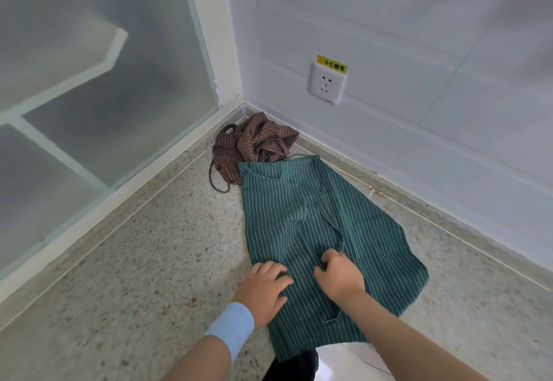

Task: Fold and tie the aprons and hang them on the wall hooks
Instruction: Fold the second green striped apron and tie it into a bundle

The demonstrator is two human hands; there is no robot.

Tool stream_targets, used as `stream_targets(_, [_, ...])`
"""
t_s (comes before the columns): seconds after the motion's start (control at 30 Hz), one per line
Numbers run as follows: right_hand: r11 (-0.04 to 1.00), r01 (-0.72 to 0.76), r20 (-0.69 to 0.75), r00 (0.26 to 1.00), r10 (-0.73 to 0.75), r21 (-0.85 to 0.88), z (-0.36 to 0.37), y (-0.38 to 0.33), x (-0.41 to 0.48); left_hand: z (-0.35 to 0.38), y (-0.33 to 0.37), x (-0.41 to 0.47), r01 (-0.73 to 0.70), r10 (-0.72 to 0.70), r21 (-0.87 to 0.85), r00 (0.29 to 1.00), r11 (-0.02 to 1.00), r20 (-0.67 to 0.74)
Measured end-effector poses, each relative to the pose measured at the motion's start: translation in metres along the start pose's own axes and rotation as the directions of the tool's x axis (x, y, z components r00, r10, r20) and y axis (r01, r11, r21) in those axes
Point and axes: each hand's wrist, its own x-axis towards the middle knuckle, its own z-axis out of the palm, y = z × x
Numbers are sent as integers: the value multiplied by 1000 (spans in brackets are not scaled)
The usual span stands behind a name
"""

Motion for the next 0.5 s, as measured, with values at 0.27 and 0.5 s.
stream_targets(0.27, [970, -64, 228, 974, 8, 237, 9, 10, -28, -5, 1, -39, 133, -183, 157, 914, 979, 362])
stream_targets(0.5, [991, -30, 292, 954, 68, -133, 17, 20, -44, -14, -4, -64, 239, -247, 65, 945, 969, 215])
